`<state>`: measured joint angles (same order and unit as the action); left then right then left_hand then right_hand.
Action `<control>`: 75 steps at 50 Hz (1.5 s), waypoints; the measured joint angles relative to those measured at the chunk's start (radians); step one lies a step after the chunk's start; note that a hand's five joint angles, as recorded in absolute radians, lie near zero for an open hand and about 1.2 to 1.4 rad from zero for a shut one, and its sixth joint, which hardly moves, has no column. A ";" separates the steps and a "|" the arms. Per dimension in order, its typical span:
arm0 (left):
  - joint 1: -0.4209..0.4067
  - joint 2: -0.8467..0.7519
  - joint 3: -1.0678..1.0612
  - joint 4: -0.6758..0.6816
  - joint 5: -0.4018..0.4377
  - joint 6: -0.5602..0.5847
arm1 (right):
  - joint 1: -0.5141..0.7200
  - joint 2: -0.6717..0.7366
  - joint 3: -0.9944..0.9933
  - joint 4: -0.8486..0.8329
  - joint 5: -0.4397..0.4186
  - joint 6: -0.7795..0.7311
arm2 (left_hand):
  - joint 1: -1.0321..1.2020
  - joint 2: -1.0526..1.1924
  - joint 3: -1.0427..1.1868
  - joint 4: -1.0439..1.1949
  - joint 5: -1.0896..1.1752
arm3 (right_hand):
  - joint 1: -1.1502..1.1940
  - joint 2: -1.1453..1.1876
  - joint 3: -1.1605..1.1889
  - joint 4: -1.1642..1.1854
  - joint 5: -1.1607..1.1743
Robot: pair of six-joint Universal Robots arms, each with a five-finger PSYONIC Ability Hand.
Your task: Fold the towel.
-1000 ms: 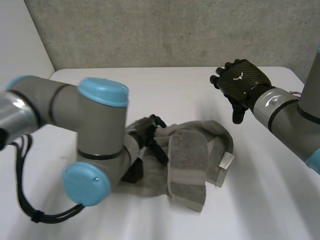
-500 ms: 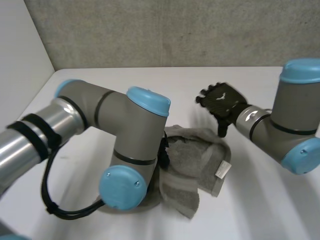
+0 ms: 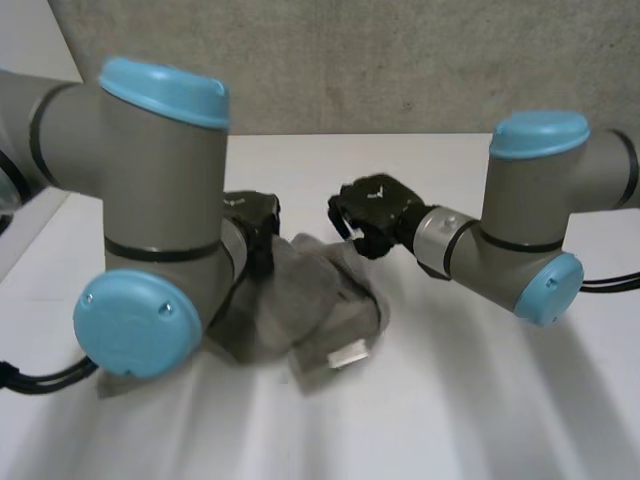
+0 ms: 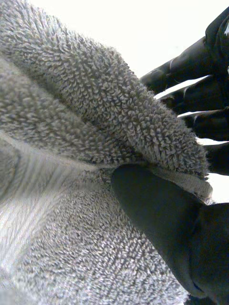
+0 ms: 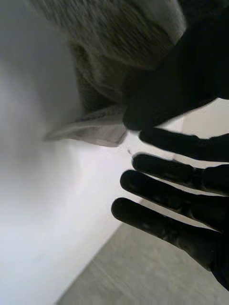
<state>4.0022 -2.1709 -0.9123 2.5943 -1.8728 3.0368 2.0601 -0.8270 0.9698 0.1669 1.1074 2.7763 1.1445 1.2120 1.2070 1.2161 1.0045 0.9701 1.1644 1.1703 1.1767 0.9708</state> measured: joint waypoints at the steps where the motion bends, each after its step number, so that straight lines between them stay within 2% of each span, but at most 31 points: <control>1: 0.010 -0.002 0.013 -0.002 0.000 0.024 | 0.006 -0.028 -0.005 0.008 0.020 0.005 | 0.002 0.000 0.000 0.000 0.000 | -0.169 -0.170 -0.171 -0.173 -0.157; 2: 0.014 -0.003 0.015 -0.004 0.000 0.035 | 0.007 -0.038 -0.004 0.011 0.026 0.007 | 0.005 0.000 0.000 0.000 0.000 | -0.436 -0.471 -0.465 -0.466 -0.433; 3: 0.019 -0.005 0.013 -0.006 0.001 0.048 | 0.007 -0.055 -0.001 0.018 0.036 0.012 | 0.005 0.000 0.000 0.000 0.001 | -0.550 -0.662 -0.650 -0.652 -0.619; 6: 0.026 -0.005 -0.008 -0.008 0.001 0.064 | -0.005 -0.082 0.009 0.042 0.051 0.023 | 0.005 0.000 0.000 0.000 0.004 | -0.585 -0.733 -0.741 -0.749 -0.718; 11: 0.026 -0.002 -0.105 -0.009 0.001 0.070 | -0.048 -0.091 0.023 0.123 0.058 0.080 | 0.005 -0.004 -0.002 -0.006 0.004 | -0.585 -0.733 -0.742 -0.757 -0.727; 14: 0.023 0.004 -0.162 -0.009 0.001 0.068 | -0.067 -0.074 0.029 0.170 0.054 0.134 | -0.014 -0.105 -0.091 -0.100 -0.044 | -0.586 -0.733 -0.745 -0.760 -0.731; 18: 0.017 0.021 -0.223 -0.005 -0.001 0.065 | -0.078 -0.048 0.040 0.203 0.049 0.207 | -0.288 -0.361 -0.332 -0.342 -0.300 | -0.601 -0.733 -0.759 -0.782 -0.749; 19: 0.016 0.028 -0.238 -0.004 -0.002 0.065 | -0.078 -0.043 0.043 0.206 0.048 0.224 | -0.288 -0.361 -0.332 -0.342 -0.300 | -0.601 -0.733 -0.759 -0.782 -0.749; 20: 0.015 0.036 -0.253 -0.002 -0.003 0.064 | -0.078 -0.036 0.046 0.208 0.047 0.244 | -0.452 -0.527 -0.519 -0.518 -0.484 | -0.601 -0.733 -0.759 -0.782 -0.749; 22: 0.014 0.055 -0.281 0.003 -0.005 0.064 | -0.076 -0.023 0.049 0.208 0.046 0.285 | -0.611 -0.690 -0.684 -0.696 -0.659 | -0.601 -0.733 -0.759 -0.782 -0.749; 25: 0.015 0.071 -0.300 0.009 -0.007 0.063 | -0.073 -0.012 0.048 0.203 0.047 0.315 | -0.714 -0.794 -0.787 -0.796 -0.758 | -0.601 -0.733 -0.759 -0.782 -0.749; 29: 0.019 0.104 -0.332 0.035 -0.010 0.061 | -0.062 0.006 0.037 0.184 0.047 0.361 | -0.757 -0.837 -0.830 -0.841 -0.803 | -0.601 -0.733 -0.759 -0.782 -0.750; 37: 0.021 0.195 -0.447 0.147 -0.021 0.055 | -0.005 0.078 0.000 0.024 0.073 0.502 | -0.790 -0.868 -0.861 -0.873 -0.836 | -0.601 -0.733 -0.759 -0.782 -0.750; 48: 0.011 0.213 -0.501 0.215 -0.017 0.040 | 0.054 0.170 -0.071 -0.030 0.150 0.525 | -0.785 -0.847 -0.841 -0.853 -0.815 | -0.601 -0.733 -0.759 -0.782 -0.749; 51: 0.005 0.195 -0.495 0.229 -0.013 0.023 | 0.070 0.204 -0.098 -0.030 0.199 0.513 | -0.768 -0.833 -0.828 -0.838 -0.800 | -0.598 -0.732 -0.755 -0.768 -0.733; 53: 0.001 0.181 -0.488 0.238 -0.012 0.015 | 0.074 0.216 -0.108 -0.031 0.219 0.506 | -0.755 -0.816 -0.810 -0.818 -0.791 | -0.478 -0.591 -0.614 -0.619 -0.599; 54: -0.002 0.169 -0.482 0.245 -0.011 0.011 | 0.077 0.223 -0.116 -0.031 0.234 0.499 | -0.694 -0.750 -0.758 -0.767 -0.732 | -0.351 -0.436 -0.467 -0.473 -0.465; 55: -0.002 0.169 -0.482 0.245 -0.011 0.011 | 0.077 0.223 -0.116 -0.031 0.234 0.499 | -0.694 -0.750 -0.758 -0.767 -0.732 | -0.351 -0.436 -0.467 -0.473 -0.465; 56: -0.005 0.153 -0.471 0.256 -0.011 0.008 | 0.078 0.227 -0.124 -0.033 0.246 0.490 | -0.457 -0.561 -0.557 -0.565 -0.529 | -0.252 -0.317 -0.334 -0.360 -0.361; 57: -0.006 0.139 -0.461 0.265 -0.011 0.006 | 0.080 0.231 -0.135 -0.037 0.262 0.474 | -0.282 -0.365 -0.364 -0.372 -0.336 | -0.026 -0.048 -0.069 -0.071 -0.086; 58: -0.007 0.130 -0.453 0.272 -0.011 0.005 | 0.080 0.232 -0.142 -0.040 0.270 0.465 | -0.165 -0.244 -0.251 -0.259 -0.223 | -0.001 -0.006 -0.033 -0.030 -0.045; 61: -0.007 0.109 -0.431 0.290 -0.012 0.004 | 0.081 0.229 -0.156 -0.052 0.288 0.442 | -0.068 -0.121 -0.118 -0.126 -0.097 | 0.001 0.010 -0.005 0.008 -0.020; 63: -0.007 0.091 -0.392 0.311 -0.014 0.005 | 0.080 0.209 -0.174 -0.078 0.313 0.402 | -0.020 -0.040 -0.038 -0.046 -0.033 | 0.002 0.010 -0.004 0.013 -0.017; 69: 0.001 0.103 -0.264 0.327 -0.018 0.009 | 0.073 0.128 -0.190 -0.131 0.354 0.309 | -0.004 -0.009 -0.007 -0.014 0.000 | 0.001 0.010 -0.003 0.013 -0.012; 73: 0.024 0.144 -0.181 0.327 -0.018 0.014 | 0.042 0.037 -0.160 -0.189 0.386 0.237 | 0.004 -0.002 0.000 -0.007 0.005 | 0.001 0.012 0.008 0.015 -0.009; 75: 0.063 0.191 -0.115 0.325 -0.014 0.018 | -0.001 -0.063 -0.103 -0.258 0.414 0.176 | 0.005 -0.001 0.003 -0.003 0.012 | 0.001 0.012 0.014 0.016 -0.009</control>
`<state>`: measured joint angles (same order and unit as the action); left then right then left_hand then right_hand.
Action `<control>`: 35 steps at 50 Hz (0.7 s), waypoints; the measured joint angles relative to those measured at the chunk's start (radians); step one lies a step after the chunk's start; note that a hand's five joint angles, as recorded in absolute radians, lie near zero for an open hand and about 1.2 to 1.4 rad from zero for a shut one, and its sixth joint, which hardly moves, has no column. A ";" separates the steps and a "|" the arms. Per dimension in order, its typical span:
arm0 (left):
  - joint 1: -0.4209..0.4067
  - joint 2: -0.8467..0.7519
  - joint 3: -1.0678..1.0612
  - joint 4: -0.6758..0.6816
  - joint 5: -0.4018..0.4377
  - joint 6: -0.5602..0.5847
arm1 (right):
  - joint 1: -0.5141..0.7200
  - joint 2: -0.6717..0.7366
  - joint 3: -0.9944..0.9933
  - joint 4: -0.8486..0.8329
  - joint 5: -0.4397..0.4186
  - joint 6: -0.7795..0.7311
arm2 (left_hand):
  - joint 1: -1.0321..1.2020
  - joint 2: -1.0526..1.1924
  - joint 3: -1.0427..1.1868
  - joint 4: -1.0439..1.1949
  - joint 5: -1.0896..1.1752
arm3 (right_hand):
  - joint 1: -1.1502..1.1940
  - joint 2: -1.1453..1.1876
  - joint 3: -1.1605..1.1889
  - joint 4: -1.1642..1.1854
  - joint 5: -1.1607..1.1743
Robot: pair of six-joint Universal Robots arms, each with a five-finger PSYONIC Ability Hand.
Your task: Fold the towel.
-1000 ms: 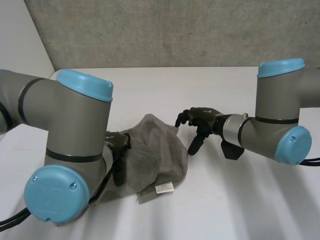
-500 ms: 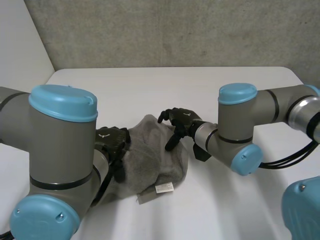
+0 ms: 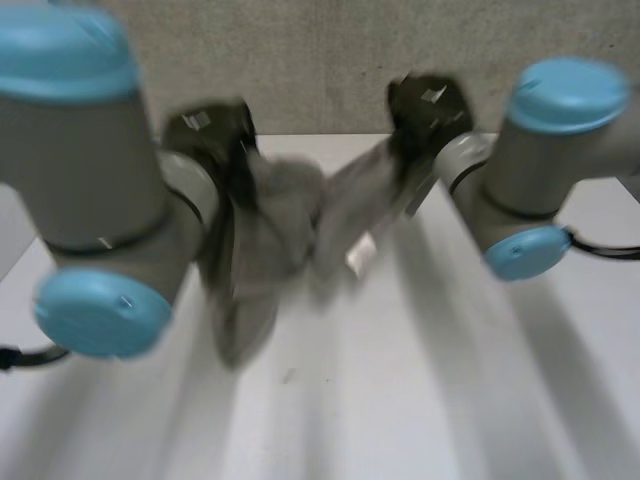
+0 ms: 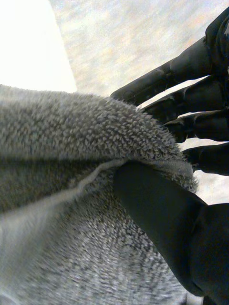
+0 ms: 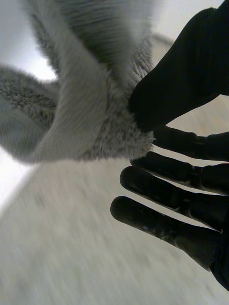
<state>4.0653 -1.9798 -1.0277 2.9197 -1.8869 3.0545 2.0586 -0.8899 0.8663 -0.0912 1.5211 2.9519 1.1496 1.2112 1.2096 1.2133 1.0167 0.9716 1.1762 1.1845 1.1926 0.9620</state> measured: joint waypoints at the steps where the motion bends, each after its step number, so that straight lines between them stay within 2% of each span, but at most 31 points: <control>1: 0.012 0.011 0.013 -0.001 0.002 0.001 | -0.012 -0.029 0.020 -0.021 0.006 -0.014 | 0.006 0.001 0.002 0.001 0.001 | 0.000 0.000 0.000 0.000 0.000; 6: 0.083 0.051 0.053 -0.015 0.038 0.006 | -0.065 -0.166 0.139 -0.119 0.015 -0.058 | 0.009 0.001 0.003 0.004 0.006 | 0.000 0.000 0.000 0.000 0.000; 10: 0.110 0.052 0.034 -0.045 0.087 0.016 | -0.080 -0.224 0.217 -0.133 0.008 -0.083 | 0.019 0.001 0.003 0.004 0.007 | 0.000 0.000 0.000 0.000 0.004; 15: 0.127 0.013 -0.059 -0.123 0.155 0.039 | -0.082 -0.258 0.335 -0.039 -0.025 -0.180 | 0.019 -0.009 -0.007 -0.010 0.003 | 0.000 0.000 0.000 0.000 0.006; 21: 0.133 -0.077 -0.158 -0.184 0.179 0.047 | -0.078 -0.259 0.467 0.114 -0.052 -0.343 | 0.014 -0.066 -0.064 -0.069 -0.039 | 0.000 0.000 0.000 0.000 0.008; 24: 0.140 -0.138 -0.204 -0.196 0.179 0.046 | -0.088 -0.256 0.560 0.178 -0.056 -0.448 | -0.083 -0.149 -0.144 -0.148 -0.125 | 0.000 0.000 0.000 0.000 0.008; 30: 0.152 -0.174 -0.239 -0.195 0.178 0.046 | -0.124 -0.257 0.660 0.196 -0.060 -0.524 | -0.188 -0.247 -0.245 -0.249 -0.225 | 0.000 0.000 0.000 0.000 0.009; 34: 0.152 -0.163 -0.254 -0.192 0.178 0.045 | -0.145 -0.273 0.719 0.184 -0.063 -0.532 | -0.472 -0.543 -0.539 -0.545 -0.508 | -0.016 -0.027 -0.030 -0.033 -0.009; 35: 0.151 -0.148 -0.260 -0.192 0.178 0.044 | -0.147 -0.282 0.732 0.177 -0.063 -0.528 | -0.542 -0.600 -0.596 -0.601 -0.581 | -0.133 -0.197 -0.191 -0.196 -0.141</control>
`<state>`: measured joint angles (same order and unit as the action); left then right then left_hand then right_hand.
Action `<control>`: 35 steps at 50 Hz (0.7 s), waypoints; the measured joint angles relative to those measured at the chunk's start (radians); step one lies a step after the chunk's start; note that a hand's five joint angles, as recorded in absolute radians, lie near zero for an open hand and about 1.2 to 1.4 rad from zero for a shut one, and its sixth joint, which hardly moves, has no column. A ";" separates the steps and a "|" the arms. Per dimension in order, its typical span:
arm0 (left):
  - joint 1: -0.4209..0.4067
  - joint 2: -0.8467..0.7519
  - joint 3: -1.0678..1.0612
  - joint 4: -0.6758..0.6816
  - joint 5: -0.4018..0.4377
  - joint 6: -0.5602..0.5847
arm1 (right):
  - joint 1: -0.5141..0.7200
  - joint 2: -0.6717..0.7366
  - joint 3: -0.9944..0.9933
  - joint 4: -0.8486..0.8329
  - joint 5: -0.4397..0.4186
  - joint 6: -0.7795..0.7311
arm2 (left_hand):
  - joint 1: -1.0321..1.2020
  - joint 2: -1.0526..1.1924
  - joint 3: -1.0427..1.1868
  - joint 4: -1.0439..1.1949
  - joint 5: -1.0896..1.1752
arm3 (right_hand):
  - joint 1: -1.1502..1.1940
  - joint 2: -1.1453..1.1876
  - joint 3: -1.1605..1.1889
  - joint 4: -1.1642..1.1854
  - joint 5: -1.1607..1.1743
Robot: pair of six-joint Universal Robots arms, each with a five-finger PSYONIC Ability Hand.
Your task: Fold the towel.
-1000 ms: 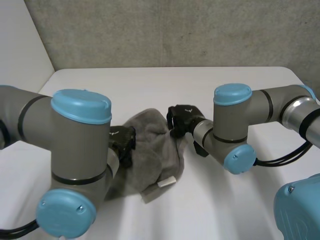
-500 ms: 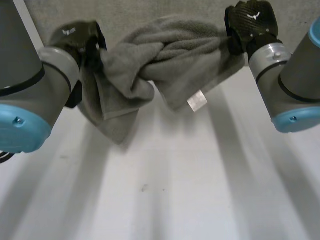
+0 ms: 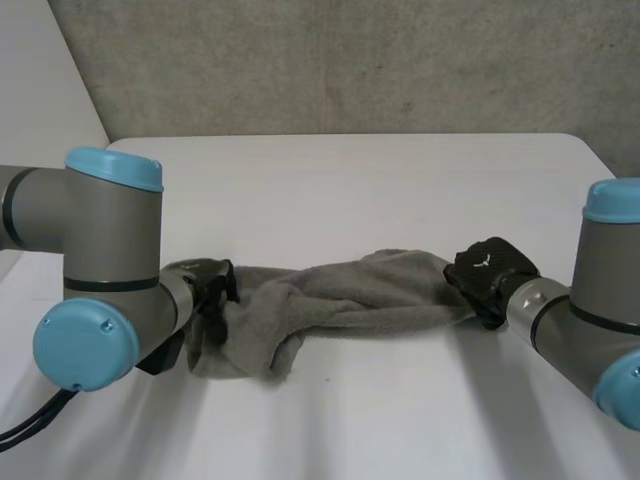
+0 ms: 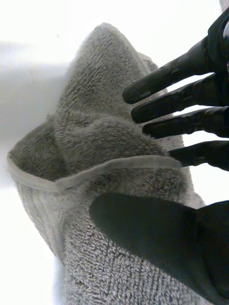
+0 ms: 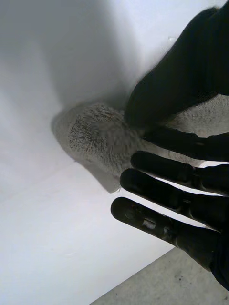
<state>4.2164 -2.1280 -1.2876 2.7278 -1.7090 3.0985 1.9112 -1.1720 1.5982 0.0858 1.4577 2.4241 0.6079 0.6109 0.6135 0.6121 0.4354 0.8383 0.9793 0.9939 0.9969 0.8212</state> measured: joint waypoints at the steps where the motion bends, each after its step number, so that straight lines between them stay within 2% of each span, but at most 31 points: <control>1: -0.001 0.009 -0.003 0.000 0.000 -0.001 | -0.001 -0.009 0.011 -0.008 0.000 0.005 | -0.012 -0.015 -0.011 -0.011 -0.010 | -0.016 -0.020 -0.022 -0.022 -0.018; 3: -0.005 0.049 -0.020 0.003 -0.001 -0.003 | -0.004 -0.037 0.041 -0.038 -0.001 0.027 | -0.177 -0.170 -0.171 -0.168 -0.169 | -0.184 -0.233 -0.238 -0.239 -0.220; 4: -0.006 0.062 -0.026 0.005 -0.001 -0.004 | -0.005 -0.046 0.051 -0.050 -0.001 0.035 | -0.207 -0.207 -0.208 -0.211 -0.209 | -0.215 -0.263 -0.276 -0.278 -0.261; 6: -0.008 0.101 -0.046 0.011 -0.002 -0.007 | -0.008 -0.069 0.076 -0.089 -0.001 0.060 | -0.254 -0.271 -0.264 -0.265 -0.261 | -0.215 -0.263 -0.276 -0.278 -0.261; 7: -0.009 0.122 -0.057 0.015 -0.002 -0.009 | -0.010 -0.082 0.093 -0.116 -0.001 0.077 | -0.304 -0.310 -0.312 -0.308 -0.307 | -0.274 -0.330 -0.357 -0.365 -0.355; 13: -0.011 0.236 -0.131 0.060 -0.010 -0.036 | -0.037 -0.117 0.170 -0.250 -0.015 0.155 | -0.337 -0.349 -0.350 -0.350 -0.348 | -0.275 -0.331 -0.359 -0.370 -0.364; 15: -0.011 0.270 -0.160 0.079 -0.015 -0.057 | -0.047 -0.121 0.190 -0.285 -0.024 0.172 | -0.327 -0.330 -0.338 -0.337 -0.335 | -0.275 -0.331 -0.359 -0.370 -0.364; 23: 0.012 0.333 -0.271 0.093 -0.039 -0.211 | -0.070 -0.110 0.214 -0.329 -0.048 0.187 | -0.064 -0.079 -0.082 -0.079 -0.078 | -0.275 -0.331 -0.359 -0.370 -0.368; 29: 0.027 0.336 -0.339 0.066 -0.034 -0.310 | -0.071 -0.098 0.214 -0.327 -0.049 0.185 | -0.044 -0.047 -0.050 -0.047 -0.047 | -0.275 -0.331 -0.359 -0.370 -0.368; 35: 0.043 0.332 -0.373 0.058 -0.028 -0.353 | -0.067 -0.088 0.222 -0.327 -0.048 0.184 | -0.033 -0.035 -0.038 -0.035 -0.035 | -0.275 -0.331 -0.359 -0.370 -0.369</control>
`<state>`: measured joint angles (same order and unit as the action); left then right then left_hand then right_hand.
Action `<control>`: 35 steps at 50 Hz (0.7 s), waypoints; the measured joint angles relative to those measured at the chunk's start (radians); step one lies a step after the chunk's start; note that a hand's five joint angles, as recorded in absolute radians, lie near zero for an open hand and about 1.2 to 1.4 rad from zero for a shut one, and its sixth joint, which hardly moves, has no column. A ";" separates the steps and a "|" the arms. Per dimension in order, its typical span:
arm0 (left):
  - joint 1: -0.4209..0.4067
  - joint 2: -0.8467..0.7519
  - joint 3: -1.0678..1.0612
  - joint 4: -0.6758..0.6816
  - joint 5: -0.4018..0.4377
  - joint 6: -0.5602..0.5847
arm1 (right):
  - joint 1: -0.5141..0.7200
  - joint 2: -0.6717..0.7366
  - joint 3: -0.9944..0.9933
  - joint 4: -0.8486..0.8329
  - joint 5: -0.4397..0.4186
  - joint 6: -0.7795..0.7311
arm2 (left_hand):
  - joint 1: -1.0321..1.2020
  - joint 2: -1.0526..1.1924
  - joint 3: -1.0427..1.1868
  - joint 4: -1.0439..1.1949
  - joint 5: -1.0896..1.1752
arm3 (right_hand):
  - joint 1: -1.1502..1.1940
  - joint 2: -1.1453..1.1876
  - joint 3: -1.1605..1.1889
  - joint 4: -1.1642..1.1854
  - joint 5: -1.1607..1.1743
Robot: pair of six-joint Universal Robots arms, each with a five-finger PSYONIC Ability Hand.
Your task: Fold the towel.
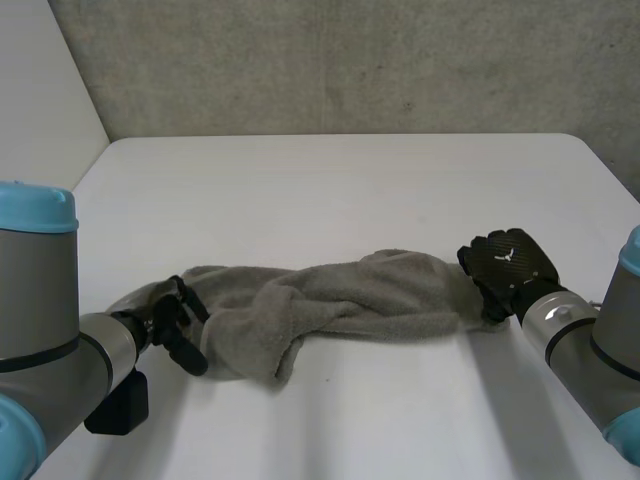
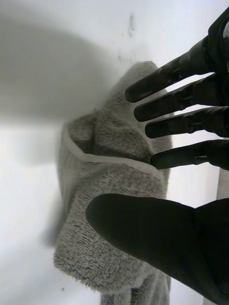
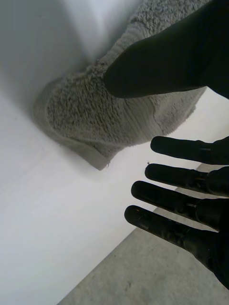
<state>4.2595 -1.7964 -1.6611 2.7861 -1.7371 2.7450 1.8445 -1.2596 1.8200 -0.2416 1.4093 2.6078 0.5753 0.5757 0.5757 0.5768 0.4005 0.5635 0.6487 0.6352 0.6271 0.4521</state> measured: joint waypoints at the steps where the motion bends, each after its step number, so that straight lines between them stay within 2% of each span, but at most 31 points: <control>1: 0.006 -0.005 -0.008 0.000 0.002 -0.009 | 0.003 0.006 0.004 -0.002 0.000 0.000 | 0.005 0.004 0.004 0.003 0.004 | 0.000 0.000 0.000 0.000 -0.001; 20: -0.003 -0.056 0.011 0.041 0.022 -0.010 | 0.010 0.025 0.016 -0.024 0.000 -0.007 | 0.097 0.098 0.092 0.091 0.091 | 0.000 0.000 -0.009 0.000 -0.003; 21: -0.009 -0.070 0.017 0.048 0.024 -0.010 | 0.009 0.028 0.017 -0.026 0.000 -0.008 | 0.177 0.176 0.176 0.175 0.174 | 0.000 0.000 -0.009 0.000 -0.003; 29: -0.034 -0.115 0.033 0.059 0.024 -0.010 | 0.008 0.032 0.019 -0.037 0.002 -0.010 | 0.314 0.317 0.315 0.316 0.308 | -0.015 -0.013 -0.018 -0.013 -0.009; 35: -0.046 -0.126 0.040 0.070 0.023 -0.010 | 0.008 0.040 0.021 -0.057 0.003 -0.011 | 0.522 0.526 0.518 0.518 0.520 | -0.052 -0.060 -0.066 -0.052 -0.047</control>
<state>4.2134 -1.9222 -1.6210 2.8563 -1.7139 2.7351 1.8524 -1.2199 1.8407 -0.2988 1.4118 2.5968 1.0970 1.1014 1.0939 1.0948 0.9201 0.5117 0.5892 0.5696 0.5748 0.4052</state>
